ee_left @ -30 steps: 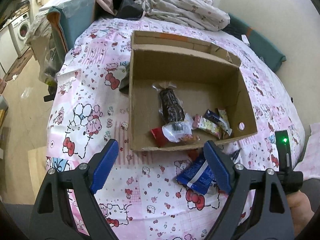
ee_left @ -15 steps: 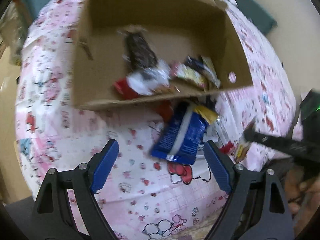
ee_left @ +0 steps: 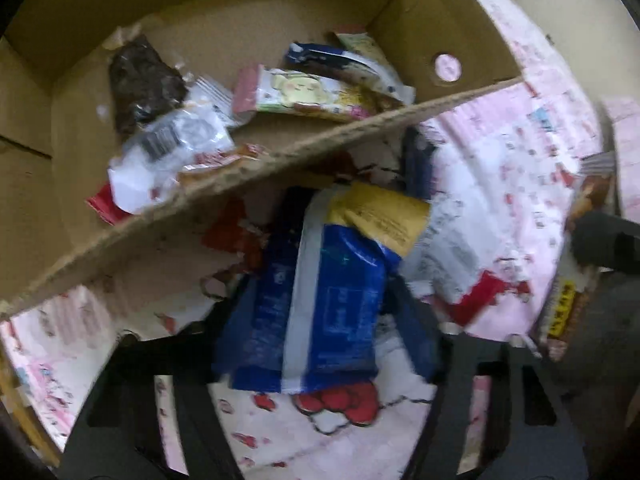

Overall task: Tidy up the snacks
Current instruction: 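Grasp blue-yellow snack bag with left gripper while right grasps white-red packet, then carry both packets over the box and open both grippers inside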

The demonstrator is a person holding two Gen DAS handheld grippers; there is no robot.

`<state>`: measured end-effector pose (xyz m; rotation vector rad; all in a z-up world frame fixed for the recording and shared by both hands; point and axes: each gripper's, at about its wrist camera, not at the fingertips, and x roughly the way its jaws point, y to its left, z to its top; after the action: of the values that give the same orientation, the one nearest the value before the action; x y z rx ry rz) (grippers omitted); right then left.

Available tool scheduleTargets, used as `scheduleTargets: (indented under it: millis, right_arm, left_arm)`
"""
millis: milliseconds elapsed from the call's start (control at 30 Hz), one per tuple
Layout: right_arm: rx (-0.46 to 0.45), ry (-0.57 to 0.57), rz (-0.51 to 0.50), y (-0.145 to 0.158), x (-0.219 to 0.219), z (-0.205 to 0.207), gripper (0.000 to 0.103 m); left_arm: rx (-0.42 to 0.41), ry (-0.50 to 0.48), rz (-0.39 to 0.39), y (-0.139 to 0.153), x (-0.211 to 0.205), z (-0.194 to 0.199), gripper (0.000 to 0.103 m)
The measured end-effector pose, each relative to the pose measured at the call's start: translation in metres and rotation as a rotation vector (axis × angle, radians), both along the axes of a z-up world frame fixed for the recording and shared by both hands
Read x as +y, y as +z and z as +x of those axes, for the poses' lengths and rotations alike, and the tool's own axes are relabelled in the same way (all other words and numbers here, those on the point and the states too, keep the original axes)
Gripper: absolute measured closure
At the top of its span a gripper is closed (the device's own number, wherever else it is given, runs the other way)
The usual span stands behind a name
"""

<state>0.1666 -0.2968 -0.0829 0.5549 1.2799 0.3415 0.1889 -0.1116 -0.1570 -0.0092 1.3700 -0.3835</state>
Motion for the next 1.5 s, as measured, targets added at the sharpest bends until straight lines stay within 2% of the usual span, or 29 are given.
scheduleTargets:
  millis: [100, 167, 367, 433, 500, 633, 767, 867, 967, 1100, 1200, 1267, 1500]
  right_arm:
    - [-0.008, 0.001, 0.008, 0.002, 0.003, 0.002, 0.088]
    - [-0.013, 0.003, 0.011, 0.004, 0.004, 0.002, 0.088]
    - [-0.026, -0.002, 0.026, 0.008, 0.003, 0.002, 0.088]
    - [-0.034, 0.002, 0.031, 0.011, 0.004, 0.001, 0.088]
    - [-0.038, 0.008, 0.035, 0.013, 0.006, -0.001, 0.088]
    - [-0.043, 0.005, 0.042, 0.015, 0.003, -0.004, 0.088]
    - [-0.072, 0.010, 0.045, 0.023, 0.004, -0.005, 0.088]
    - [-0.123, 0.018, 0.067, 0.036, 0.007, -0.006, 0.088]
    - [-0.194, 0.008, 0.106, 0.052, 0.005, -0.005, 0.088]
    - [-0.279, 0.002, 0.125, 0.072, 0.004, 0.002, 0.088]
    - [-0.284, 0.011, 0.075, 0.073, 0.006, 0.010, 0.088]
    - [-0.266, -0.003, 0.088, 0.068, 0.004, 0.016, 0.088]
    - [-0.257, -0.009, 0.050, 0.063, 0.004, 0.042, 0.088]
  left_arm:
    - [0.015, 0.013, -0.045, 0.002, 0.005, -0.004, 0.070]
    - [0.005, 0.033, -0.031, 0.007, 0.009, -0.011, 0.072]
    - [0.049, 0.142, -0.020, 0.022, 0.029, -0.041, 0.073]
    - [0.018, 0.151, -0.009, 0.031, 0.035, -0.053, 0.073]
    - [-0.040, 0.177, 0.060, 0.044, 0.042, -0.067, 0.073]
    - [-0.093, 0.278, 0.042, 0.068, 0.064, -0.088, 0.073]
    - [-0.200, 0.320, 0.028, 0.104, 0.088, -0.102, 0.073]
    - [-0.244, 0.332, 0.062, 0.116, 0.100, -0.097, 0.073]
    - [-0.277, 0.389, 0.034, 0.130, 0.112, -0.086, 0.073]
    - [-0.338, 0.425, 0.045, 0.150, 0.121, -0.069, 0.073]
    - [-0.368, 0.438, 0.045, 0.162, 0.127, -0.053, 0.073]
    - [-0.386, 0.444, 0.051, 0.168, 0.129, -0.045, 0.073]
    - [-0.402, 0.421, 0.067, 0.170, 0.123, -0.015, 0.073]
